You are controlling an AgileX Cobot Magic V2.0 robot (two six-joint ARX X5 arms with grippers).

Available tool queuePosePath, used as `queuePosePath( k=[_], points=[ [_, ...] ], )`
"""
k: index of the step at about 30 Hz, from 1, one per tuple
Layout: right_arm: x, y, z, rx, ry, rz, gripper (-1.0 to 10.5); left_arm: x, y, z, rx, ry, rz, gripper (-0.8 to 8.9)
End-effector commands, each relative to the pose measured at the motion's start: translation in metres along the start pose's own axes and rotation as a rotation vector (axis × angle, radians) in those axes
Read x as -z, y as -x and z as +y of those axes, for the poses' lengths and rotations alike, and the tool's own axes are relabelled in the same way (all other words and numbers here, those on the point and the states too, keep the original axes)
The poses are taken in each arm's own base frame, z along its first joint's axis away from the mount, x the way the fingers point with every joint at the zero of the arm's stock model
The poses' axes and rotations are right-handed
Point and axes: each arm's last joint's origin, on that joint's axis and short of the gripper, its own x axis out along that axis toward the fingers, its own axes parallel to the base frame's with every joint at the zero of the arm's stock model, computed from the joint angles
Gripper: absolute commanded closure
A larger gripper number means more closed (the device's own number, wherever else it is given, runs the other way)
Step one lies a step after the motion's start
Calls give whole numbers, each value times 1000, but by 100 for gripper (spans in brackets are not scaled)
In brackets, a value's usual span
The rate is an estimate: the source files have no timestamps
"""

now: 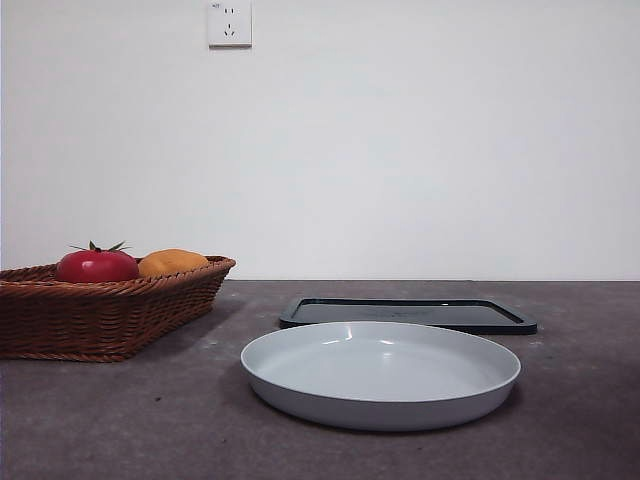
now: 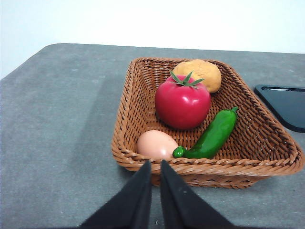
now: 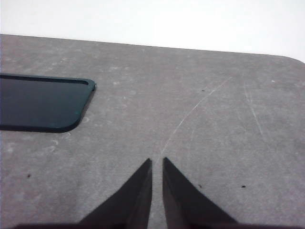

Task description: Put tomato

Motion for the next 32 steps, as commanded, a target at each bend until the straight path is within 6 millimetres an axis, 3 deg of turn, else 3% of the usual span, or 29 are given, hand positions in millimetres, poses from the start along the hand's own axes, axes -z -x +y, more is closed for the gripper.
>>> queuePosePath(
  k=[1, 7, 13, 22, 32],
  points=[
    [1, 0, 0, -4, -44, -2, 917, 7, -2, 1, -5, 0, 28, 798],
    [0, 0, 0, -11, -64, -7, 932, 6, -2, 0, -4, 2, 21, 798],
    [-17, 5, 0, -17, -179, -56, 933, -17, 6, -1, 7, 141, -50, 798],
    [-69, 27, 1, -76, -303, -92, 935, -74, 28, -4, 28, 211, -165, 798],
    [-131, 32, 8, -277, -294, 93, 935, -144, 24, -13, 195, 209, 13, 798]
  ],
)
